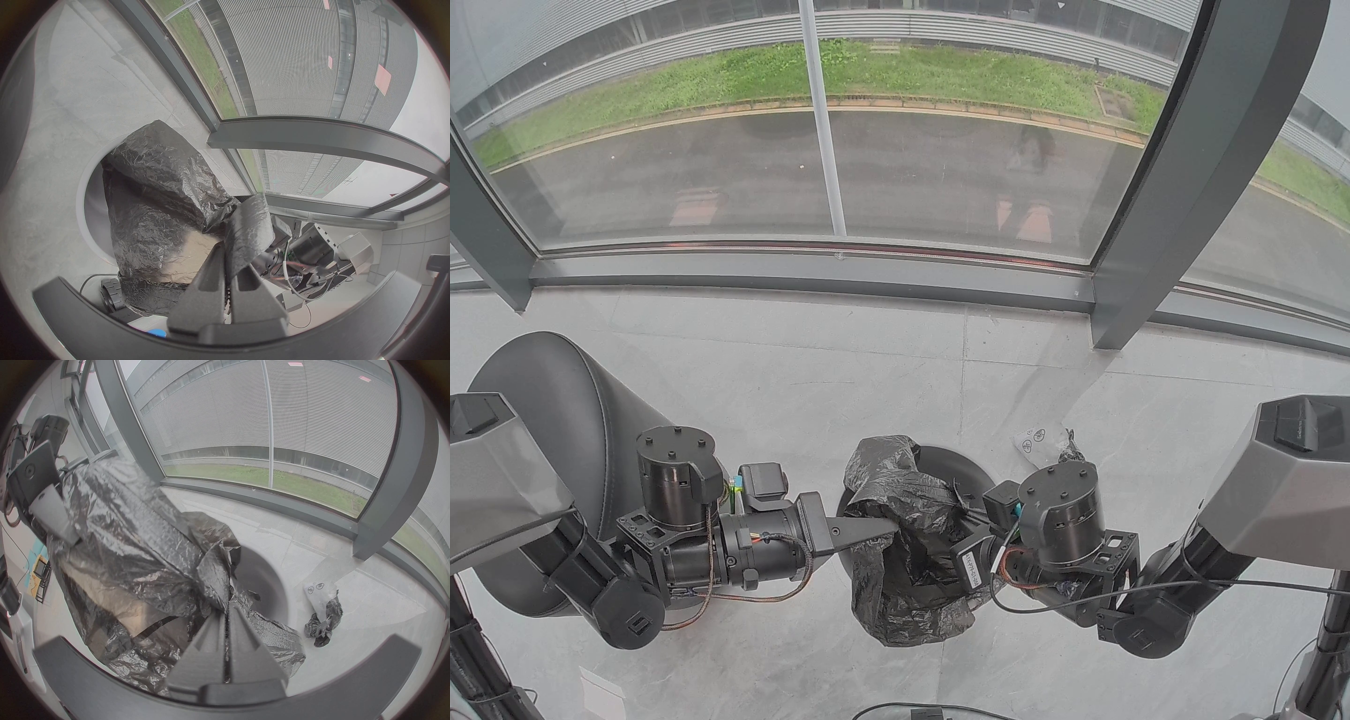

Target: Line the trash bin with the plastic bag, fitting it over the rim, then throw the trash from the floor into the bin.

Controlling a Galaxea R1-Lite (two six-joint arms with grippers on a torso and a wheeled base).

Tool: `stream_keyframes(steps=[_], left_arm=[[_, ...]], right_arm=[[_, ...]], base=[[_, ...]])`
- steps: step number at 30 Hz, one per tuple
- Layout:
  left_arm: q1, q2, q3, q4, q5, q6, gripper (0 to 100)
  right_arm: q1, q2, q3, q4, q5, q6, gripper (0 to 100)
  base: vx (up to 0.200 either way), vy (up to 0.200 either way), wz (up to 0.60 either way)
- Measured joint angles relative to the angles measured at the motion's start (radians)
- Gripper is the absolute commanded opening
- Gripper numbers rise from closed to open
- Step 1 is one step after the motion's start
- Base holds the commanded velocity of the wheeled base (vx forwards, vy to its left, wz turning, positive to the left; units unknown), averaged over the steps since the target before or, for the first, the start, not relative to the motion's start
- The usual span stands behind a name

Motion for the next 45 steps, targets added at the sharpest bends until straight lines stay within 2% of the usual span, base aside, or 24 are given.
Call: stream_keyframes(steps=[10, 16, 19, 23, 28, 30, 36, 39, 45], left_arm=[[0.001, 0.049, -0.001, -0.072, 0.001, 0.047, 0], [0.010, 0.075, -0.006, -0.082, 0.028, 0.171, 0], [0.012, 0.084, -0.008, -0.073, 0.096, 0.239, 0], [0.010, 0.094, -0.021, -0.035, 0.235, 0.327, 0], [-0.003, 0.103, -0.056, 0.052, 0.474, 0.414, 0], [-0.011, 0.104, -0.081, 0.117, 0.539, 0.443, 0], [-0.024, 0.101, -0.169, 0.245, 0.597, 0.501, 0], [-0.026, 0.100, -0.198, 0.266, 0.633, 0.518, 0], [-0.027, 0.098, -0.226, 0.272, 0.642, 0.546, 0]], right_arm=[[-0.049, -0.011, -0.054, 0.000, 0.004, -0.021, 0], [-0.069, -0.006, -0.092, 0.000, 0.004, -0.020, 0], [-0.079, -0.003, -0.106, 0.001, 0.005, -0.020, 0], [-0.086, 0.002, -0.119, 0.001, 0.006, -0.020, 0], [-0.090, 0.008, -0.130, 0.002, 0.009, -0.020, 0], [-0.091, 0.011, -0.139, 0.003, 0.009, -0.020, 0], [-0.093, 0.027, -0.176, 0.004, 0.006, -0.020, 0], [-0.103, 0.039, -0.203, 0.002, 0.004, -0.020, 0], [-0.120, 0.059, -0.244, 0.007, 0.004, -0.020, 0]], base=[[0.000, 0.000, 0.00], [0.000, 0.000, 0.00], [0.000, 0.000, 0.00], [0.000, 0.000, 0.00], [0.000, 0.000, 0.00], [0.000, 0.000, 0.00], [0.000, 0.000, 0.00], [0.000, 0.000, 0.00], [0.000, 0.000, 0.00]])
